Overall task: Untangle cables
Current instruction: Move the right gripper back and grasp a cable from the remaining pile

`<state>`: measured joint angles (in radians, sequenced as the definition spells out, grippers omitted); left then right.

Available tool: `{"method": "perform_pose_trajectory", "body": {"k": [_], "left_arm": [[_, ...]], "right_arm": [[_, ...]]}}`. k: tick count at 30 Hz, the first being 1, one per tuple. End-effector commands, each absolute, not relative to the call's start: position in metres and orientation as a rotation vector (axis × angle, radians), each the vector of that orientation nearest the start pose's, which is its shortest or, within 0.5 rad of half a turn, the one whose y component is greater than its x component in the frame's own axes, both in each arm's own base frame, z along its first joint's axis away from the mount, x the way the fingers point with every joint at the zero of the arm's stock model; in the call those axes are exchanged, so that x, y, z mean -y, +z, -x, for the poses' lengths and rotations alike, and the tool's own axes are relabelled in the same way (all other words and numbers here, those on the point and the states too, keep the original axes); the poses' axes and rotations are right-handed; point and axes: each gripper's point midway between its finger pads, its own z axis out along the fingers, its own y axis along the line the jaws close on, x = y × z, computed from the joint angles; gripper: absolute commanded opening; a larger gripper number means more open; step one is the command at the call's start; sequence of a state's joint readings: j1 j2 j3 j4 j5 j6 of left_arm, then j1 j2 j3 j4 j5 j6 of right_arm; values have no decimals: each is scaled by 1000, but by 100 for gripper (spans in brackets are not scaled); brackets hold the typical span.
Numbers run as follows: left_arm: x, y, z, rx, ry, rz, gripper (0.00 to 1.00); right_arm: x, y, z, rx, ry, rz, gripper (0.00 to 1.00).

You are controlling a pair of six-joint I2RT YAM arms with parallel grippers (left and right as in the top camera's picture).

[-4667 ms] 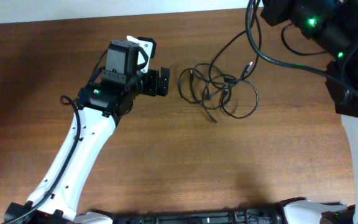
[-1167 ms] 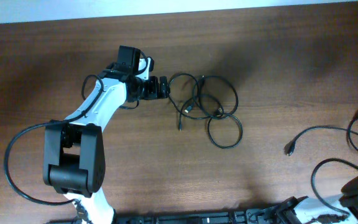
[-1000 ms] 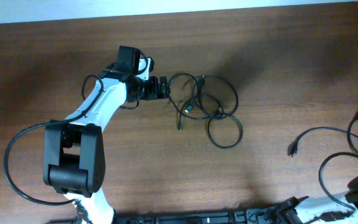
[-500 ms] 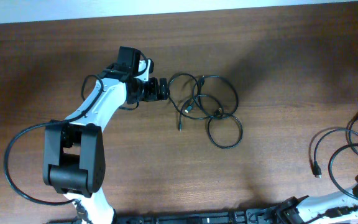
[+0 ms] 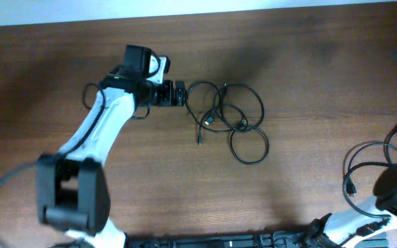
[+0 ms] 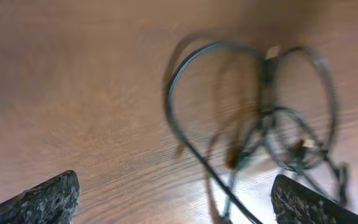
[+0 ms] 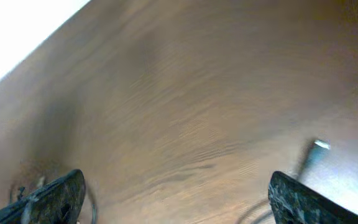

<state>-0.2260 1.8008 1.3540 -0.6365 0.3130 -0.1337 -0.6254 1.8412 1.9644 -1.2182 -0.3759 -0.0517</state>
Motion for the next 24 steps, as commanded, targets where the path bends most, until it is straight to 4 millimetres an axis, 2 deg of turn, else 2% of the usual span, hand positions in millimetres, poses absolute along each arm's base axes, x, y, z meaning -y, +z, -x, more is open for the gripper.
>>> {"method": "perform_pose_trajectory", "body": {"k": [1,3,4,7,9,13,16,20,24], "left_arm": [[136,172,-416,-2504,-410,-351,99],[118,182,-412,-2504,-285,-310,99],[108,189,-409,-2500,-218,-288,99],[103,214,-397,-2457,-204,-280,99],[101,225,-389,-2440,-206,-279,99],[97,238,-372,-2439,-206,-279,99],[95,239,-360,-2462,-204,-280,99],[94,237,-357,-2479,-203,-281,99],[94,237,-357,-2481,-202,-281,99]], "right_arm": [[132,246,-417,-2562,323,-241,92],[95,239,-429,-2590,363,-132,92],[70,232,-436,-2610,390,-59,92],[8,203,-447,-2682,466,111,92],[-25,184,-450,-2729,506,200,92],[-88,150,-445,-2809,568,383,92],[-132,128,-430,-2862,595,522,91],[-158,105,-414,-2920,545,638,92],[-189,96,-394,-2936,556,755,92]]}}
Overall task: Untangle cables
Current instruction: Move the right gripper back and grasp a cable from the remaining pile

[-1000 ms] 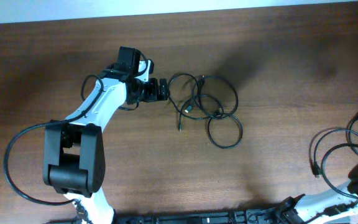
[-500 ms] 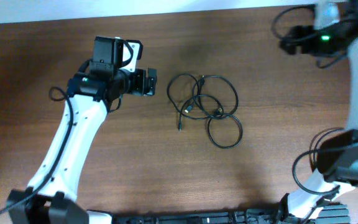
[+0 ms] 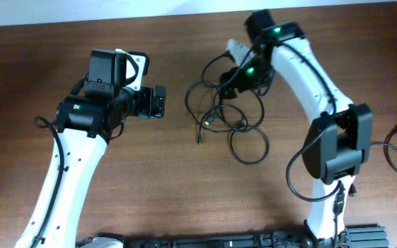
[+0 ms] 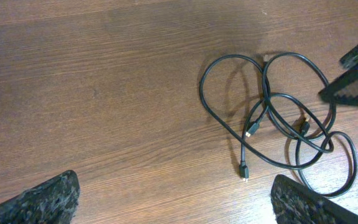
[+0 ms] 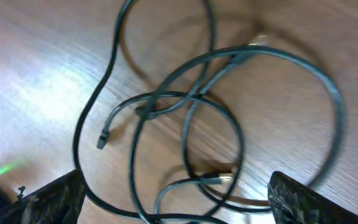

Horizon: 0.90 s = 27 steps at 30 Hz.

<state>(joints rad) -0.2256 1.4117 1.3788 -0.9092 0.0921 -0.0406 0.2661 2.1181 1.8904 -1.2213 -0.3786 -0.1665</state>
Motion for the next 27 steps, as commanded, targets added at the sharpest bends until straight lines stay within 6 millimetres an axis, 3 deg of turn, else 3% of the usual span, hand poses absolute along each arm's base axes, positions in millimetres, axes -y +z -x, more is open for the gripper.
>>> {"method": "perform_pose_trajectory", "body": {"k": [1,6,12,14,17,18,19,20,24,27], "left_arm": [[94,237,-357,-2481,-202,-281,99],[94,237,-357,-2481,-202,-281,99],[94,237,-357,-2481,-202,-281,99],[94,237,-357,-2481,-202,-281,99],[94,237,-357,-2481,-202,-281,99],[94,237,-357,-2481,-202,-281,99],[94,237,-357,-2481,-202,-281,99],[94,237,-357,-2481,-202,-281,99],[94,237,-357,-2481,-202,-281,99],[94,237,-357,-2481,-202,-281,99]], "right_arm": [[-194,94,-390,-2940,558,775,92],[-214,74,-378,-2927,562,848,92],[-214,48,-374,-2950,565,791,87],[-213,39,-370,-2957,565,791,77],[-211,27,-365,-2970,568,778,53],[-210,24,-362,-2979,573,775,41],[-210,23,-361,-2986,572,775,19],[-209,22,-360,-2988,572,775,4],[-208,25,-365,-2978,545,775,4],[-188,41,-379,-2992,344,762,4]]}}
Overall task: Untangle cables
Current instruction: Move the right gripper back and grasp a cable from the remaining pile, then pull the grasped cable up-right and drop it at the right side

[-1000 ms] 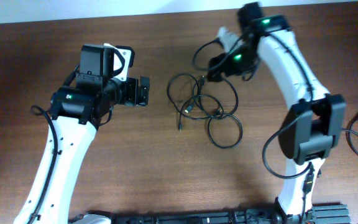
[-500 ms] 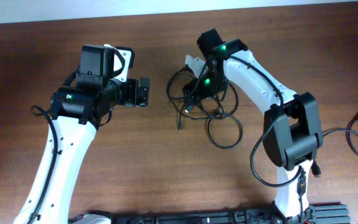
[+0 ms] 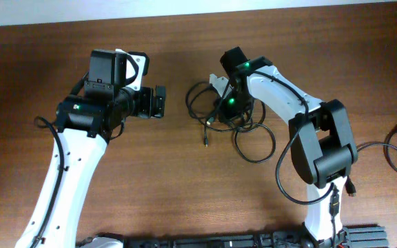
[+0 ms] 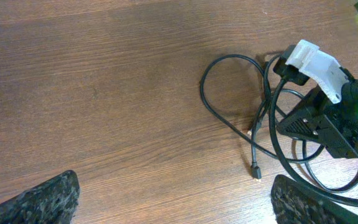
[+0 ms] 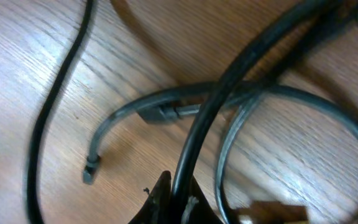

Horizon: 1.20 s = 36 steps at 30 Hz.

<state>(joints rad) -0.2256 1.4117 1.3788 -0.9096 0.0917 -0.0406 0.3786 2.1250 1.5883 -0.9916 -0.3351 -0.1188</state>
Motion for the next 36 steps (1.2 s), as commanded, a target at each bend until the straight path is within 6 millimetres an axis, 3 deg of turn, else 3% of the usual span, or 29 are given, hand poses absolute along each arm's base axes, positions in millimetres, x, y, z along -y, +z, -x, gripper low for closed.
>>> {"method": "perform_pose_trajectory", "body": {"k": [1,4,6,9,11,13,17,27,36], "left_arm": [[94,237,-357,-2481,-202,-281,99],[94,237,-357,-2481,-202,-281,99],[94,237,-357,-2481,-202,-281,99],[94,237,-357,-2481,-202,-281,99],[94,237,-357,-2481,-202,-281,99],[94,237,-357,-2481,-202,-281,99],[94,237,-357,-2481,-202,-281,99],[94,237,-357,-2481,-202,-281,99],[94,237,-357,-2481,-202,-281,99]], "right_arm": [[-182,53,-384,-2994,296,755,4],[-176,103,-399,-2952,247,728,4],[-174,150,-413,-2874,235,693,4],[-173,206,-422,-2774,248,640,4],[-174,238,-424,-2705,255,627,4],[-174,291,-423,-2594,267,582,4],[-171,360,-413,-2410,283,556,4],[-157,459,-375,-2104,316,490,4],[-142,518,-333,-1936,350,428,4]]}}
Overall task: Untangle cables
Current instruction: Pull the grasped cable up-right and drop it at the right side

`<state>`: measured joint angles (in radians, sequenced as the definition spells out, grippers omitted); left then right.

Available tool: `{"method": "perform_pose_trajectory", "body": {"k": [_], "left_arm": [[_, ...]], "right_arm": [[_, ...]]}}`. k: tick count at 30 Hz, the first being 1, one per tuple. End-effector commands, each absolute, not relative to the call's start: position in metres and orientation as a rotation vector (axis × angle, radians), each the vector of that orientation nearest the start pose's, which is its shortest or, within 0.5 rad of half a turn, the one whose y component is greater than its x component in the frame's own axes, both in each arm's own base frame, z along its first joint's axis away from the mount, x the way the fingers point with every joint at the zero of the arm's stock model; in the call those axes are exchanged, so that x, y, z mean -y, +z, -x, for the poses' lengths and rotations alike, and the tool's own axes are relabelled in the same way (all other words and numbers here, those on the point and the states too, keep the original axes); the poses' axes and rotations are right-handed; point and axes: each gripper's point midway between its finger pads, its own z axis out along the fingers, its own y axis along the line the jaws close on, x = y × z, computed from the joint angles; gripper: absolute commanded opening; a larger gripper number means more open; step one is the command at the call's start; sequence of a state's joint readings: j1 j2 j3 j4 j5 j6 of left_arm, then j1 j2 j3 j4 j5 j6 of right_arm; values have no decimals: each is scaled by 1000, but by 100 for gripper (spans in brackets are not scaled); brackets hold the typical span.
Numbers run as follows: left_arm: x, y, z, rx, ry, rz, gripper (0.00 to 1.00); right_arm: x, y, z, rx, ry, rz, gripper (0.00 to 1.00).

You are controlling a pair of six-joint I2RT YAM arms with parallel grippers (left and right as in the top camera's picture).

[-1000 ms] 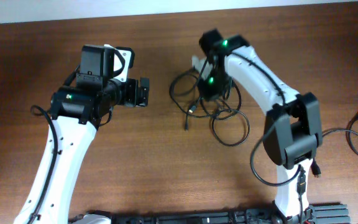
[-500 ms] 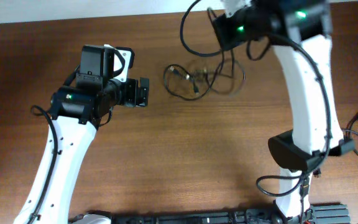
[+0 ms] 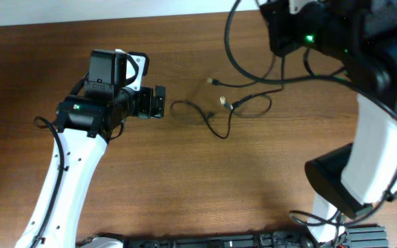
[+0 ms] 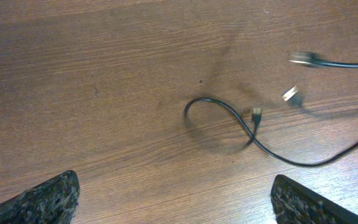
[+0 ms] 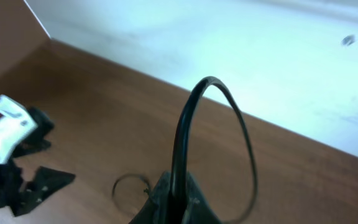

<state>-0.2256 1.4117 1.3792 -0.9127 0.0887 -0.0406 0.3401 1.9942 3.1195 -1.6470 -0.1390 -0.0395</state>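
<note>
Thin black cables [image 3: 220, 117] hang partly lifted over the brown table [image 3: 185, 193]. My right gripper [image 5: 179, 194] is raised high and shut on one black cable [image 5: 194, 93], which arcs above the fingers. From there strands [image 3: 253, 81] trail down toward the table. One loop [image 4: 219, 107] still lies on the wood, with a plug [image 4: 257, 113] beside it; two more plugs [image 4: 291, 94] dangle blurred. My left gripper [image 4: 179, 202] is open and empty, left of the loop, with both fingertips [image 4: 48, 198] wide apart.
The white wall [image 5: 229, 37] runs along the table's far edge. My right arm [image 3: 364, 62] fills the upper right of the overhead view. My left arm [image 3: 81, 138] stretches up from the lower left.
My right gripper, then shut on a cable low in the tangle, is now raised high with it. The bundle has spread open, leaving only one loop on the wood. The left arm is unmoved.
At first my left gripper was close to the tangle and the right arm lay at the lower right. Then the left had backed off and the right hovered open over the cables. It was then shut on one strand, and now holds it high with the bundle pulled apart.
</note>
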Motion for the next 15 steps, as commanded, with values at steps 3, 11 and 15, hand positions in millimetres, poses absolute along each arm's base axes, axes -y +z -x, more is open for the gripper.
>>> {"method": "perform_pose_trajectory", "body": {"k": [3,11,15], "left_arm": [[94,237,-357,-2481,-202,-281,99],[94,237,-357,-2481,-202,-281,99],[94,237,-357,-2481,-202,-281,99]], "right_arm": [[-137,539,-318,-1864,354,420,4],[-98,551,-317,-1839,158,266,4],[-53,548,-325,-1862,-80,82,4]]}}
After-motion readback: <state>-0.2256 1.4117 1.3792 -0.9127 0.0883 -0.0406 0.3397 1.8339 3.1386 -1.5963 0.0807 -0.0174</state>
